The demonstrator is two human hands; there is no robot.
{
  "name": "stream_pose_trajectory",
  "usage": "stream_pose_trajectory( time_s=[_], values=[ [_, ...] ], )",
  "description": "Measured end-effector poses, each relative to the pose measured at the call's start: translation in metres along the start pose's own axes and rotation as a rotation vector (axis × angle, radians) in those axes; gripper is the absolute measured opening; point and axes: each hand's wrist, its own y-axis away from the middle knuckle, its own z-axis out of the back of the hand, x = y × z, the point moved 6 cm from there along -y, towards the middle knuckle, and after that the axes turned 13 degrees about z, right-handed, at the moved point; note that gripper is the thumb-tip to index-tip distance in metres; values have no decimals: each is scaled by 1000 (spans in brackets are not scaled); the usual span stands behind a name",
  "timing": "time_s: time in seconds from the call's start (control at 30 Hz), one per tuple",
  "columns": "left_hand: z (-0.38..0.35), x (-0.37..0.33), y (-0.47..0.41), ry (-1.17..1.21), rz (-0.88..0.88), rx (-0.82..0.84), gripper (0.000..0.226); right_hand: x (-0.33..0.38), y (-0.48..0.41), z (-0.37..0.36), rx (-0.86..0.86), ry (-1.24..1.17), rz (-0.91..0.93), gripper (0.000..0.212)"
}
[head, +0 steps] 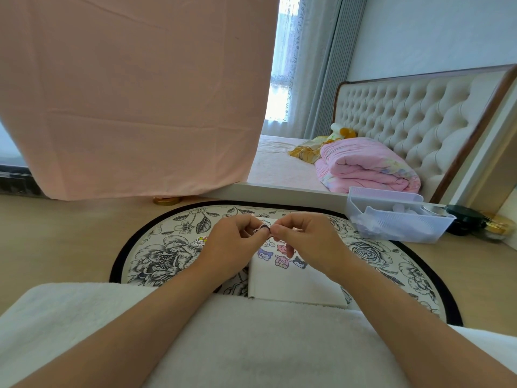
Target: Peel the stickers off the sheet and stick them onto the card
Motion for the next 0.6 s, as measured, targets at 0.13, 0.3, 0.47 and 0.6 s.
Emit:
stream_pose_trajectory(
  time_s=[0.13, 0.3, 0.47, 0.6],
  values=[
    [1, 0, -1, 5, 10, 9, 17, -2, 0, 0, 73, -114, -74, 16],
    [-1, 1, 0, 3, 10, 40, 15, -1, 1, 3, 93, -82, -85, 16],
    [-2, 1, 0, 6, 8, 42, 15, 1, -1, 5, 99, 16, -20, 14],
    [-2, 1, -1, 8, 12, 42, 15, 5, -3, 5, 65, 113, 42, 13]
  ],
)
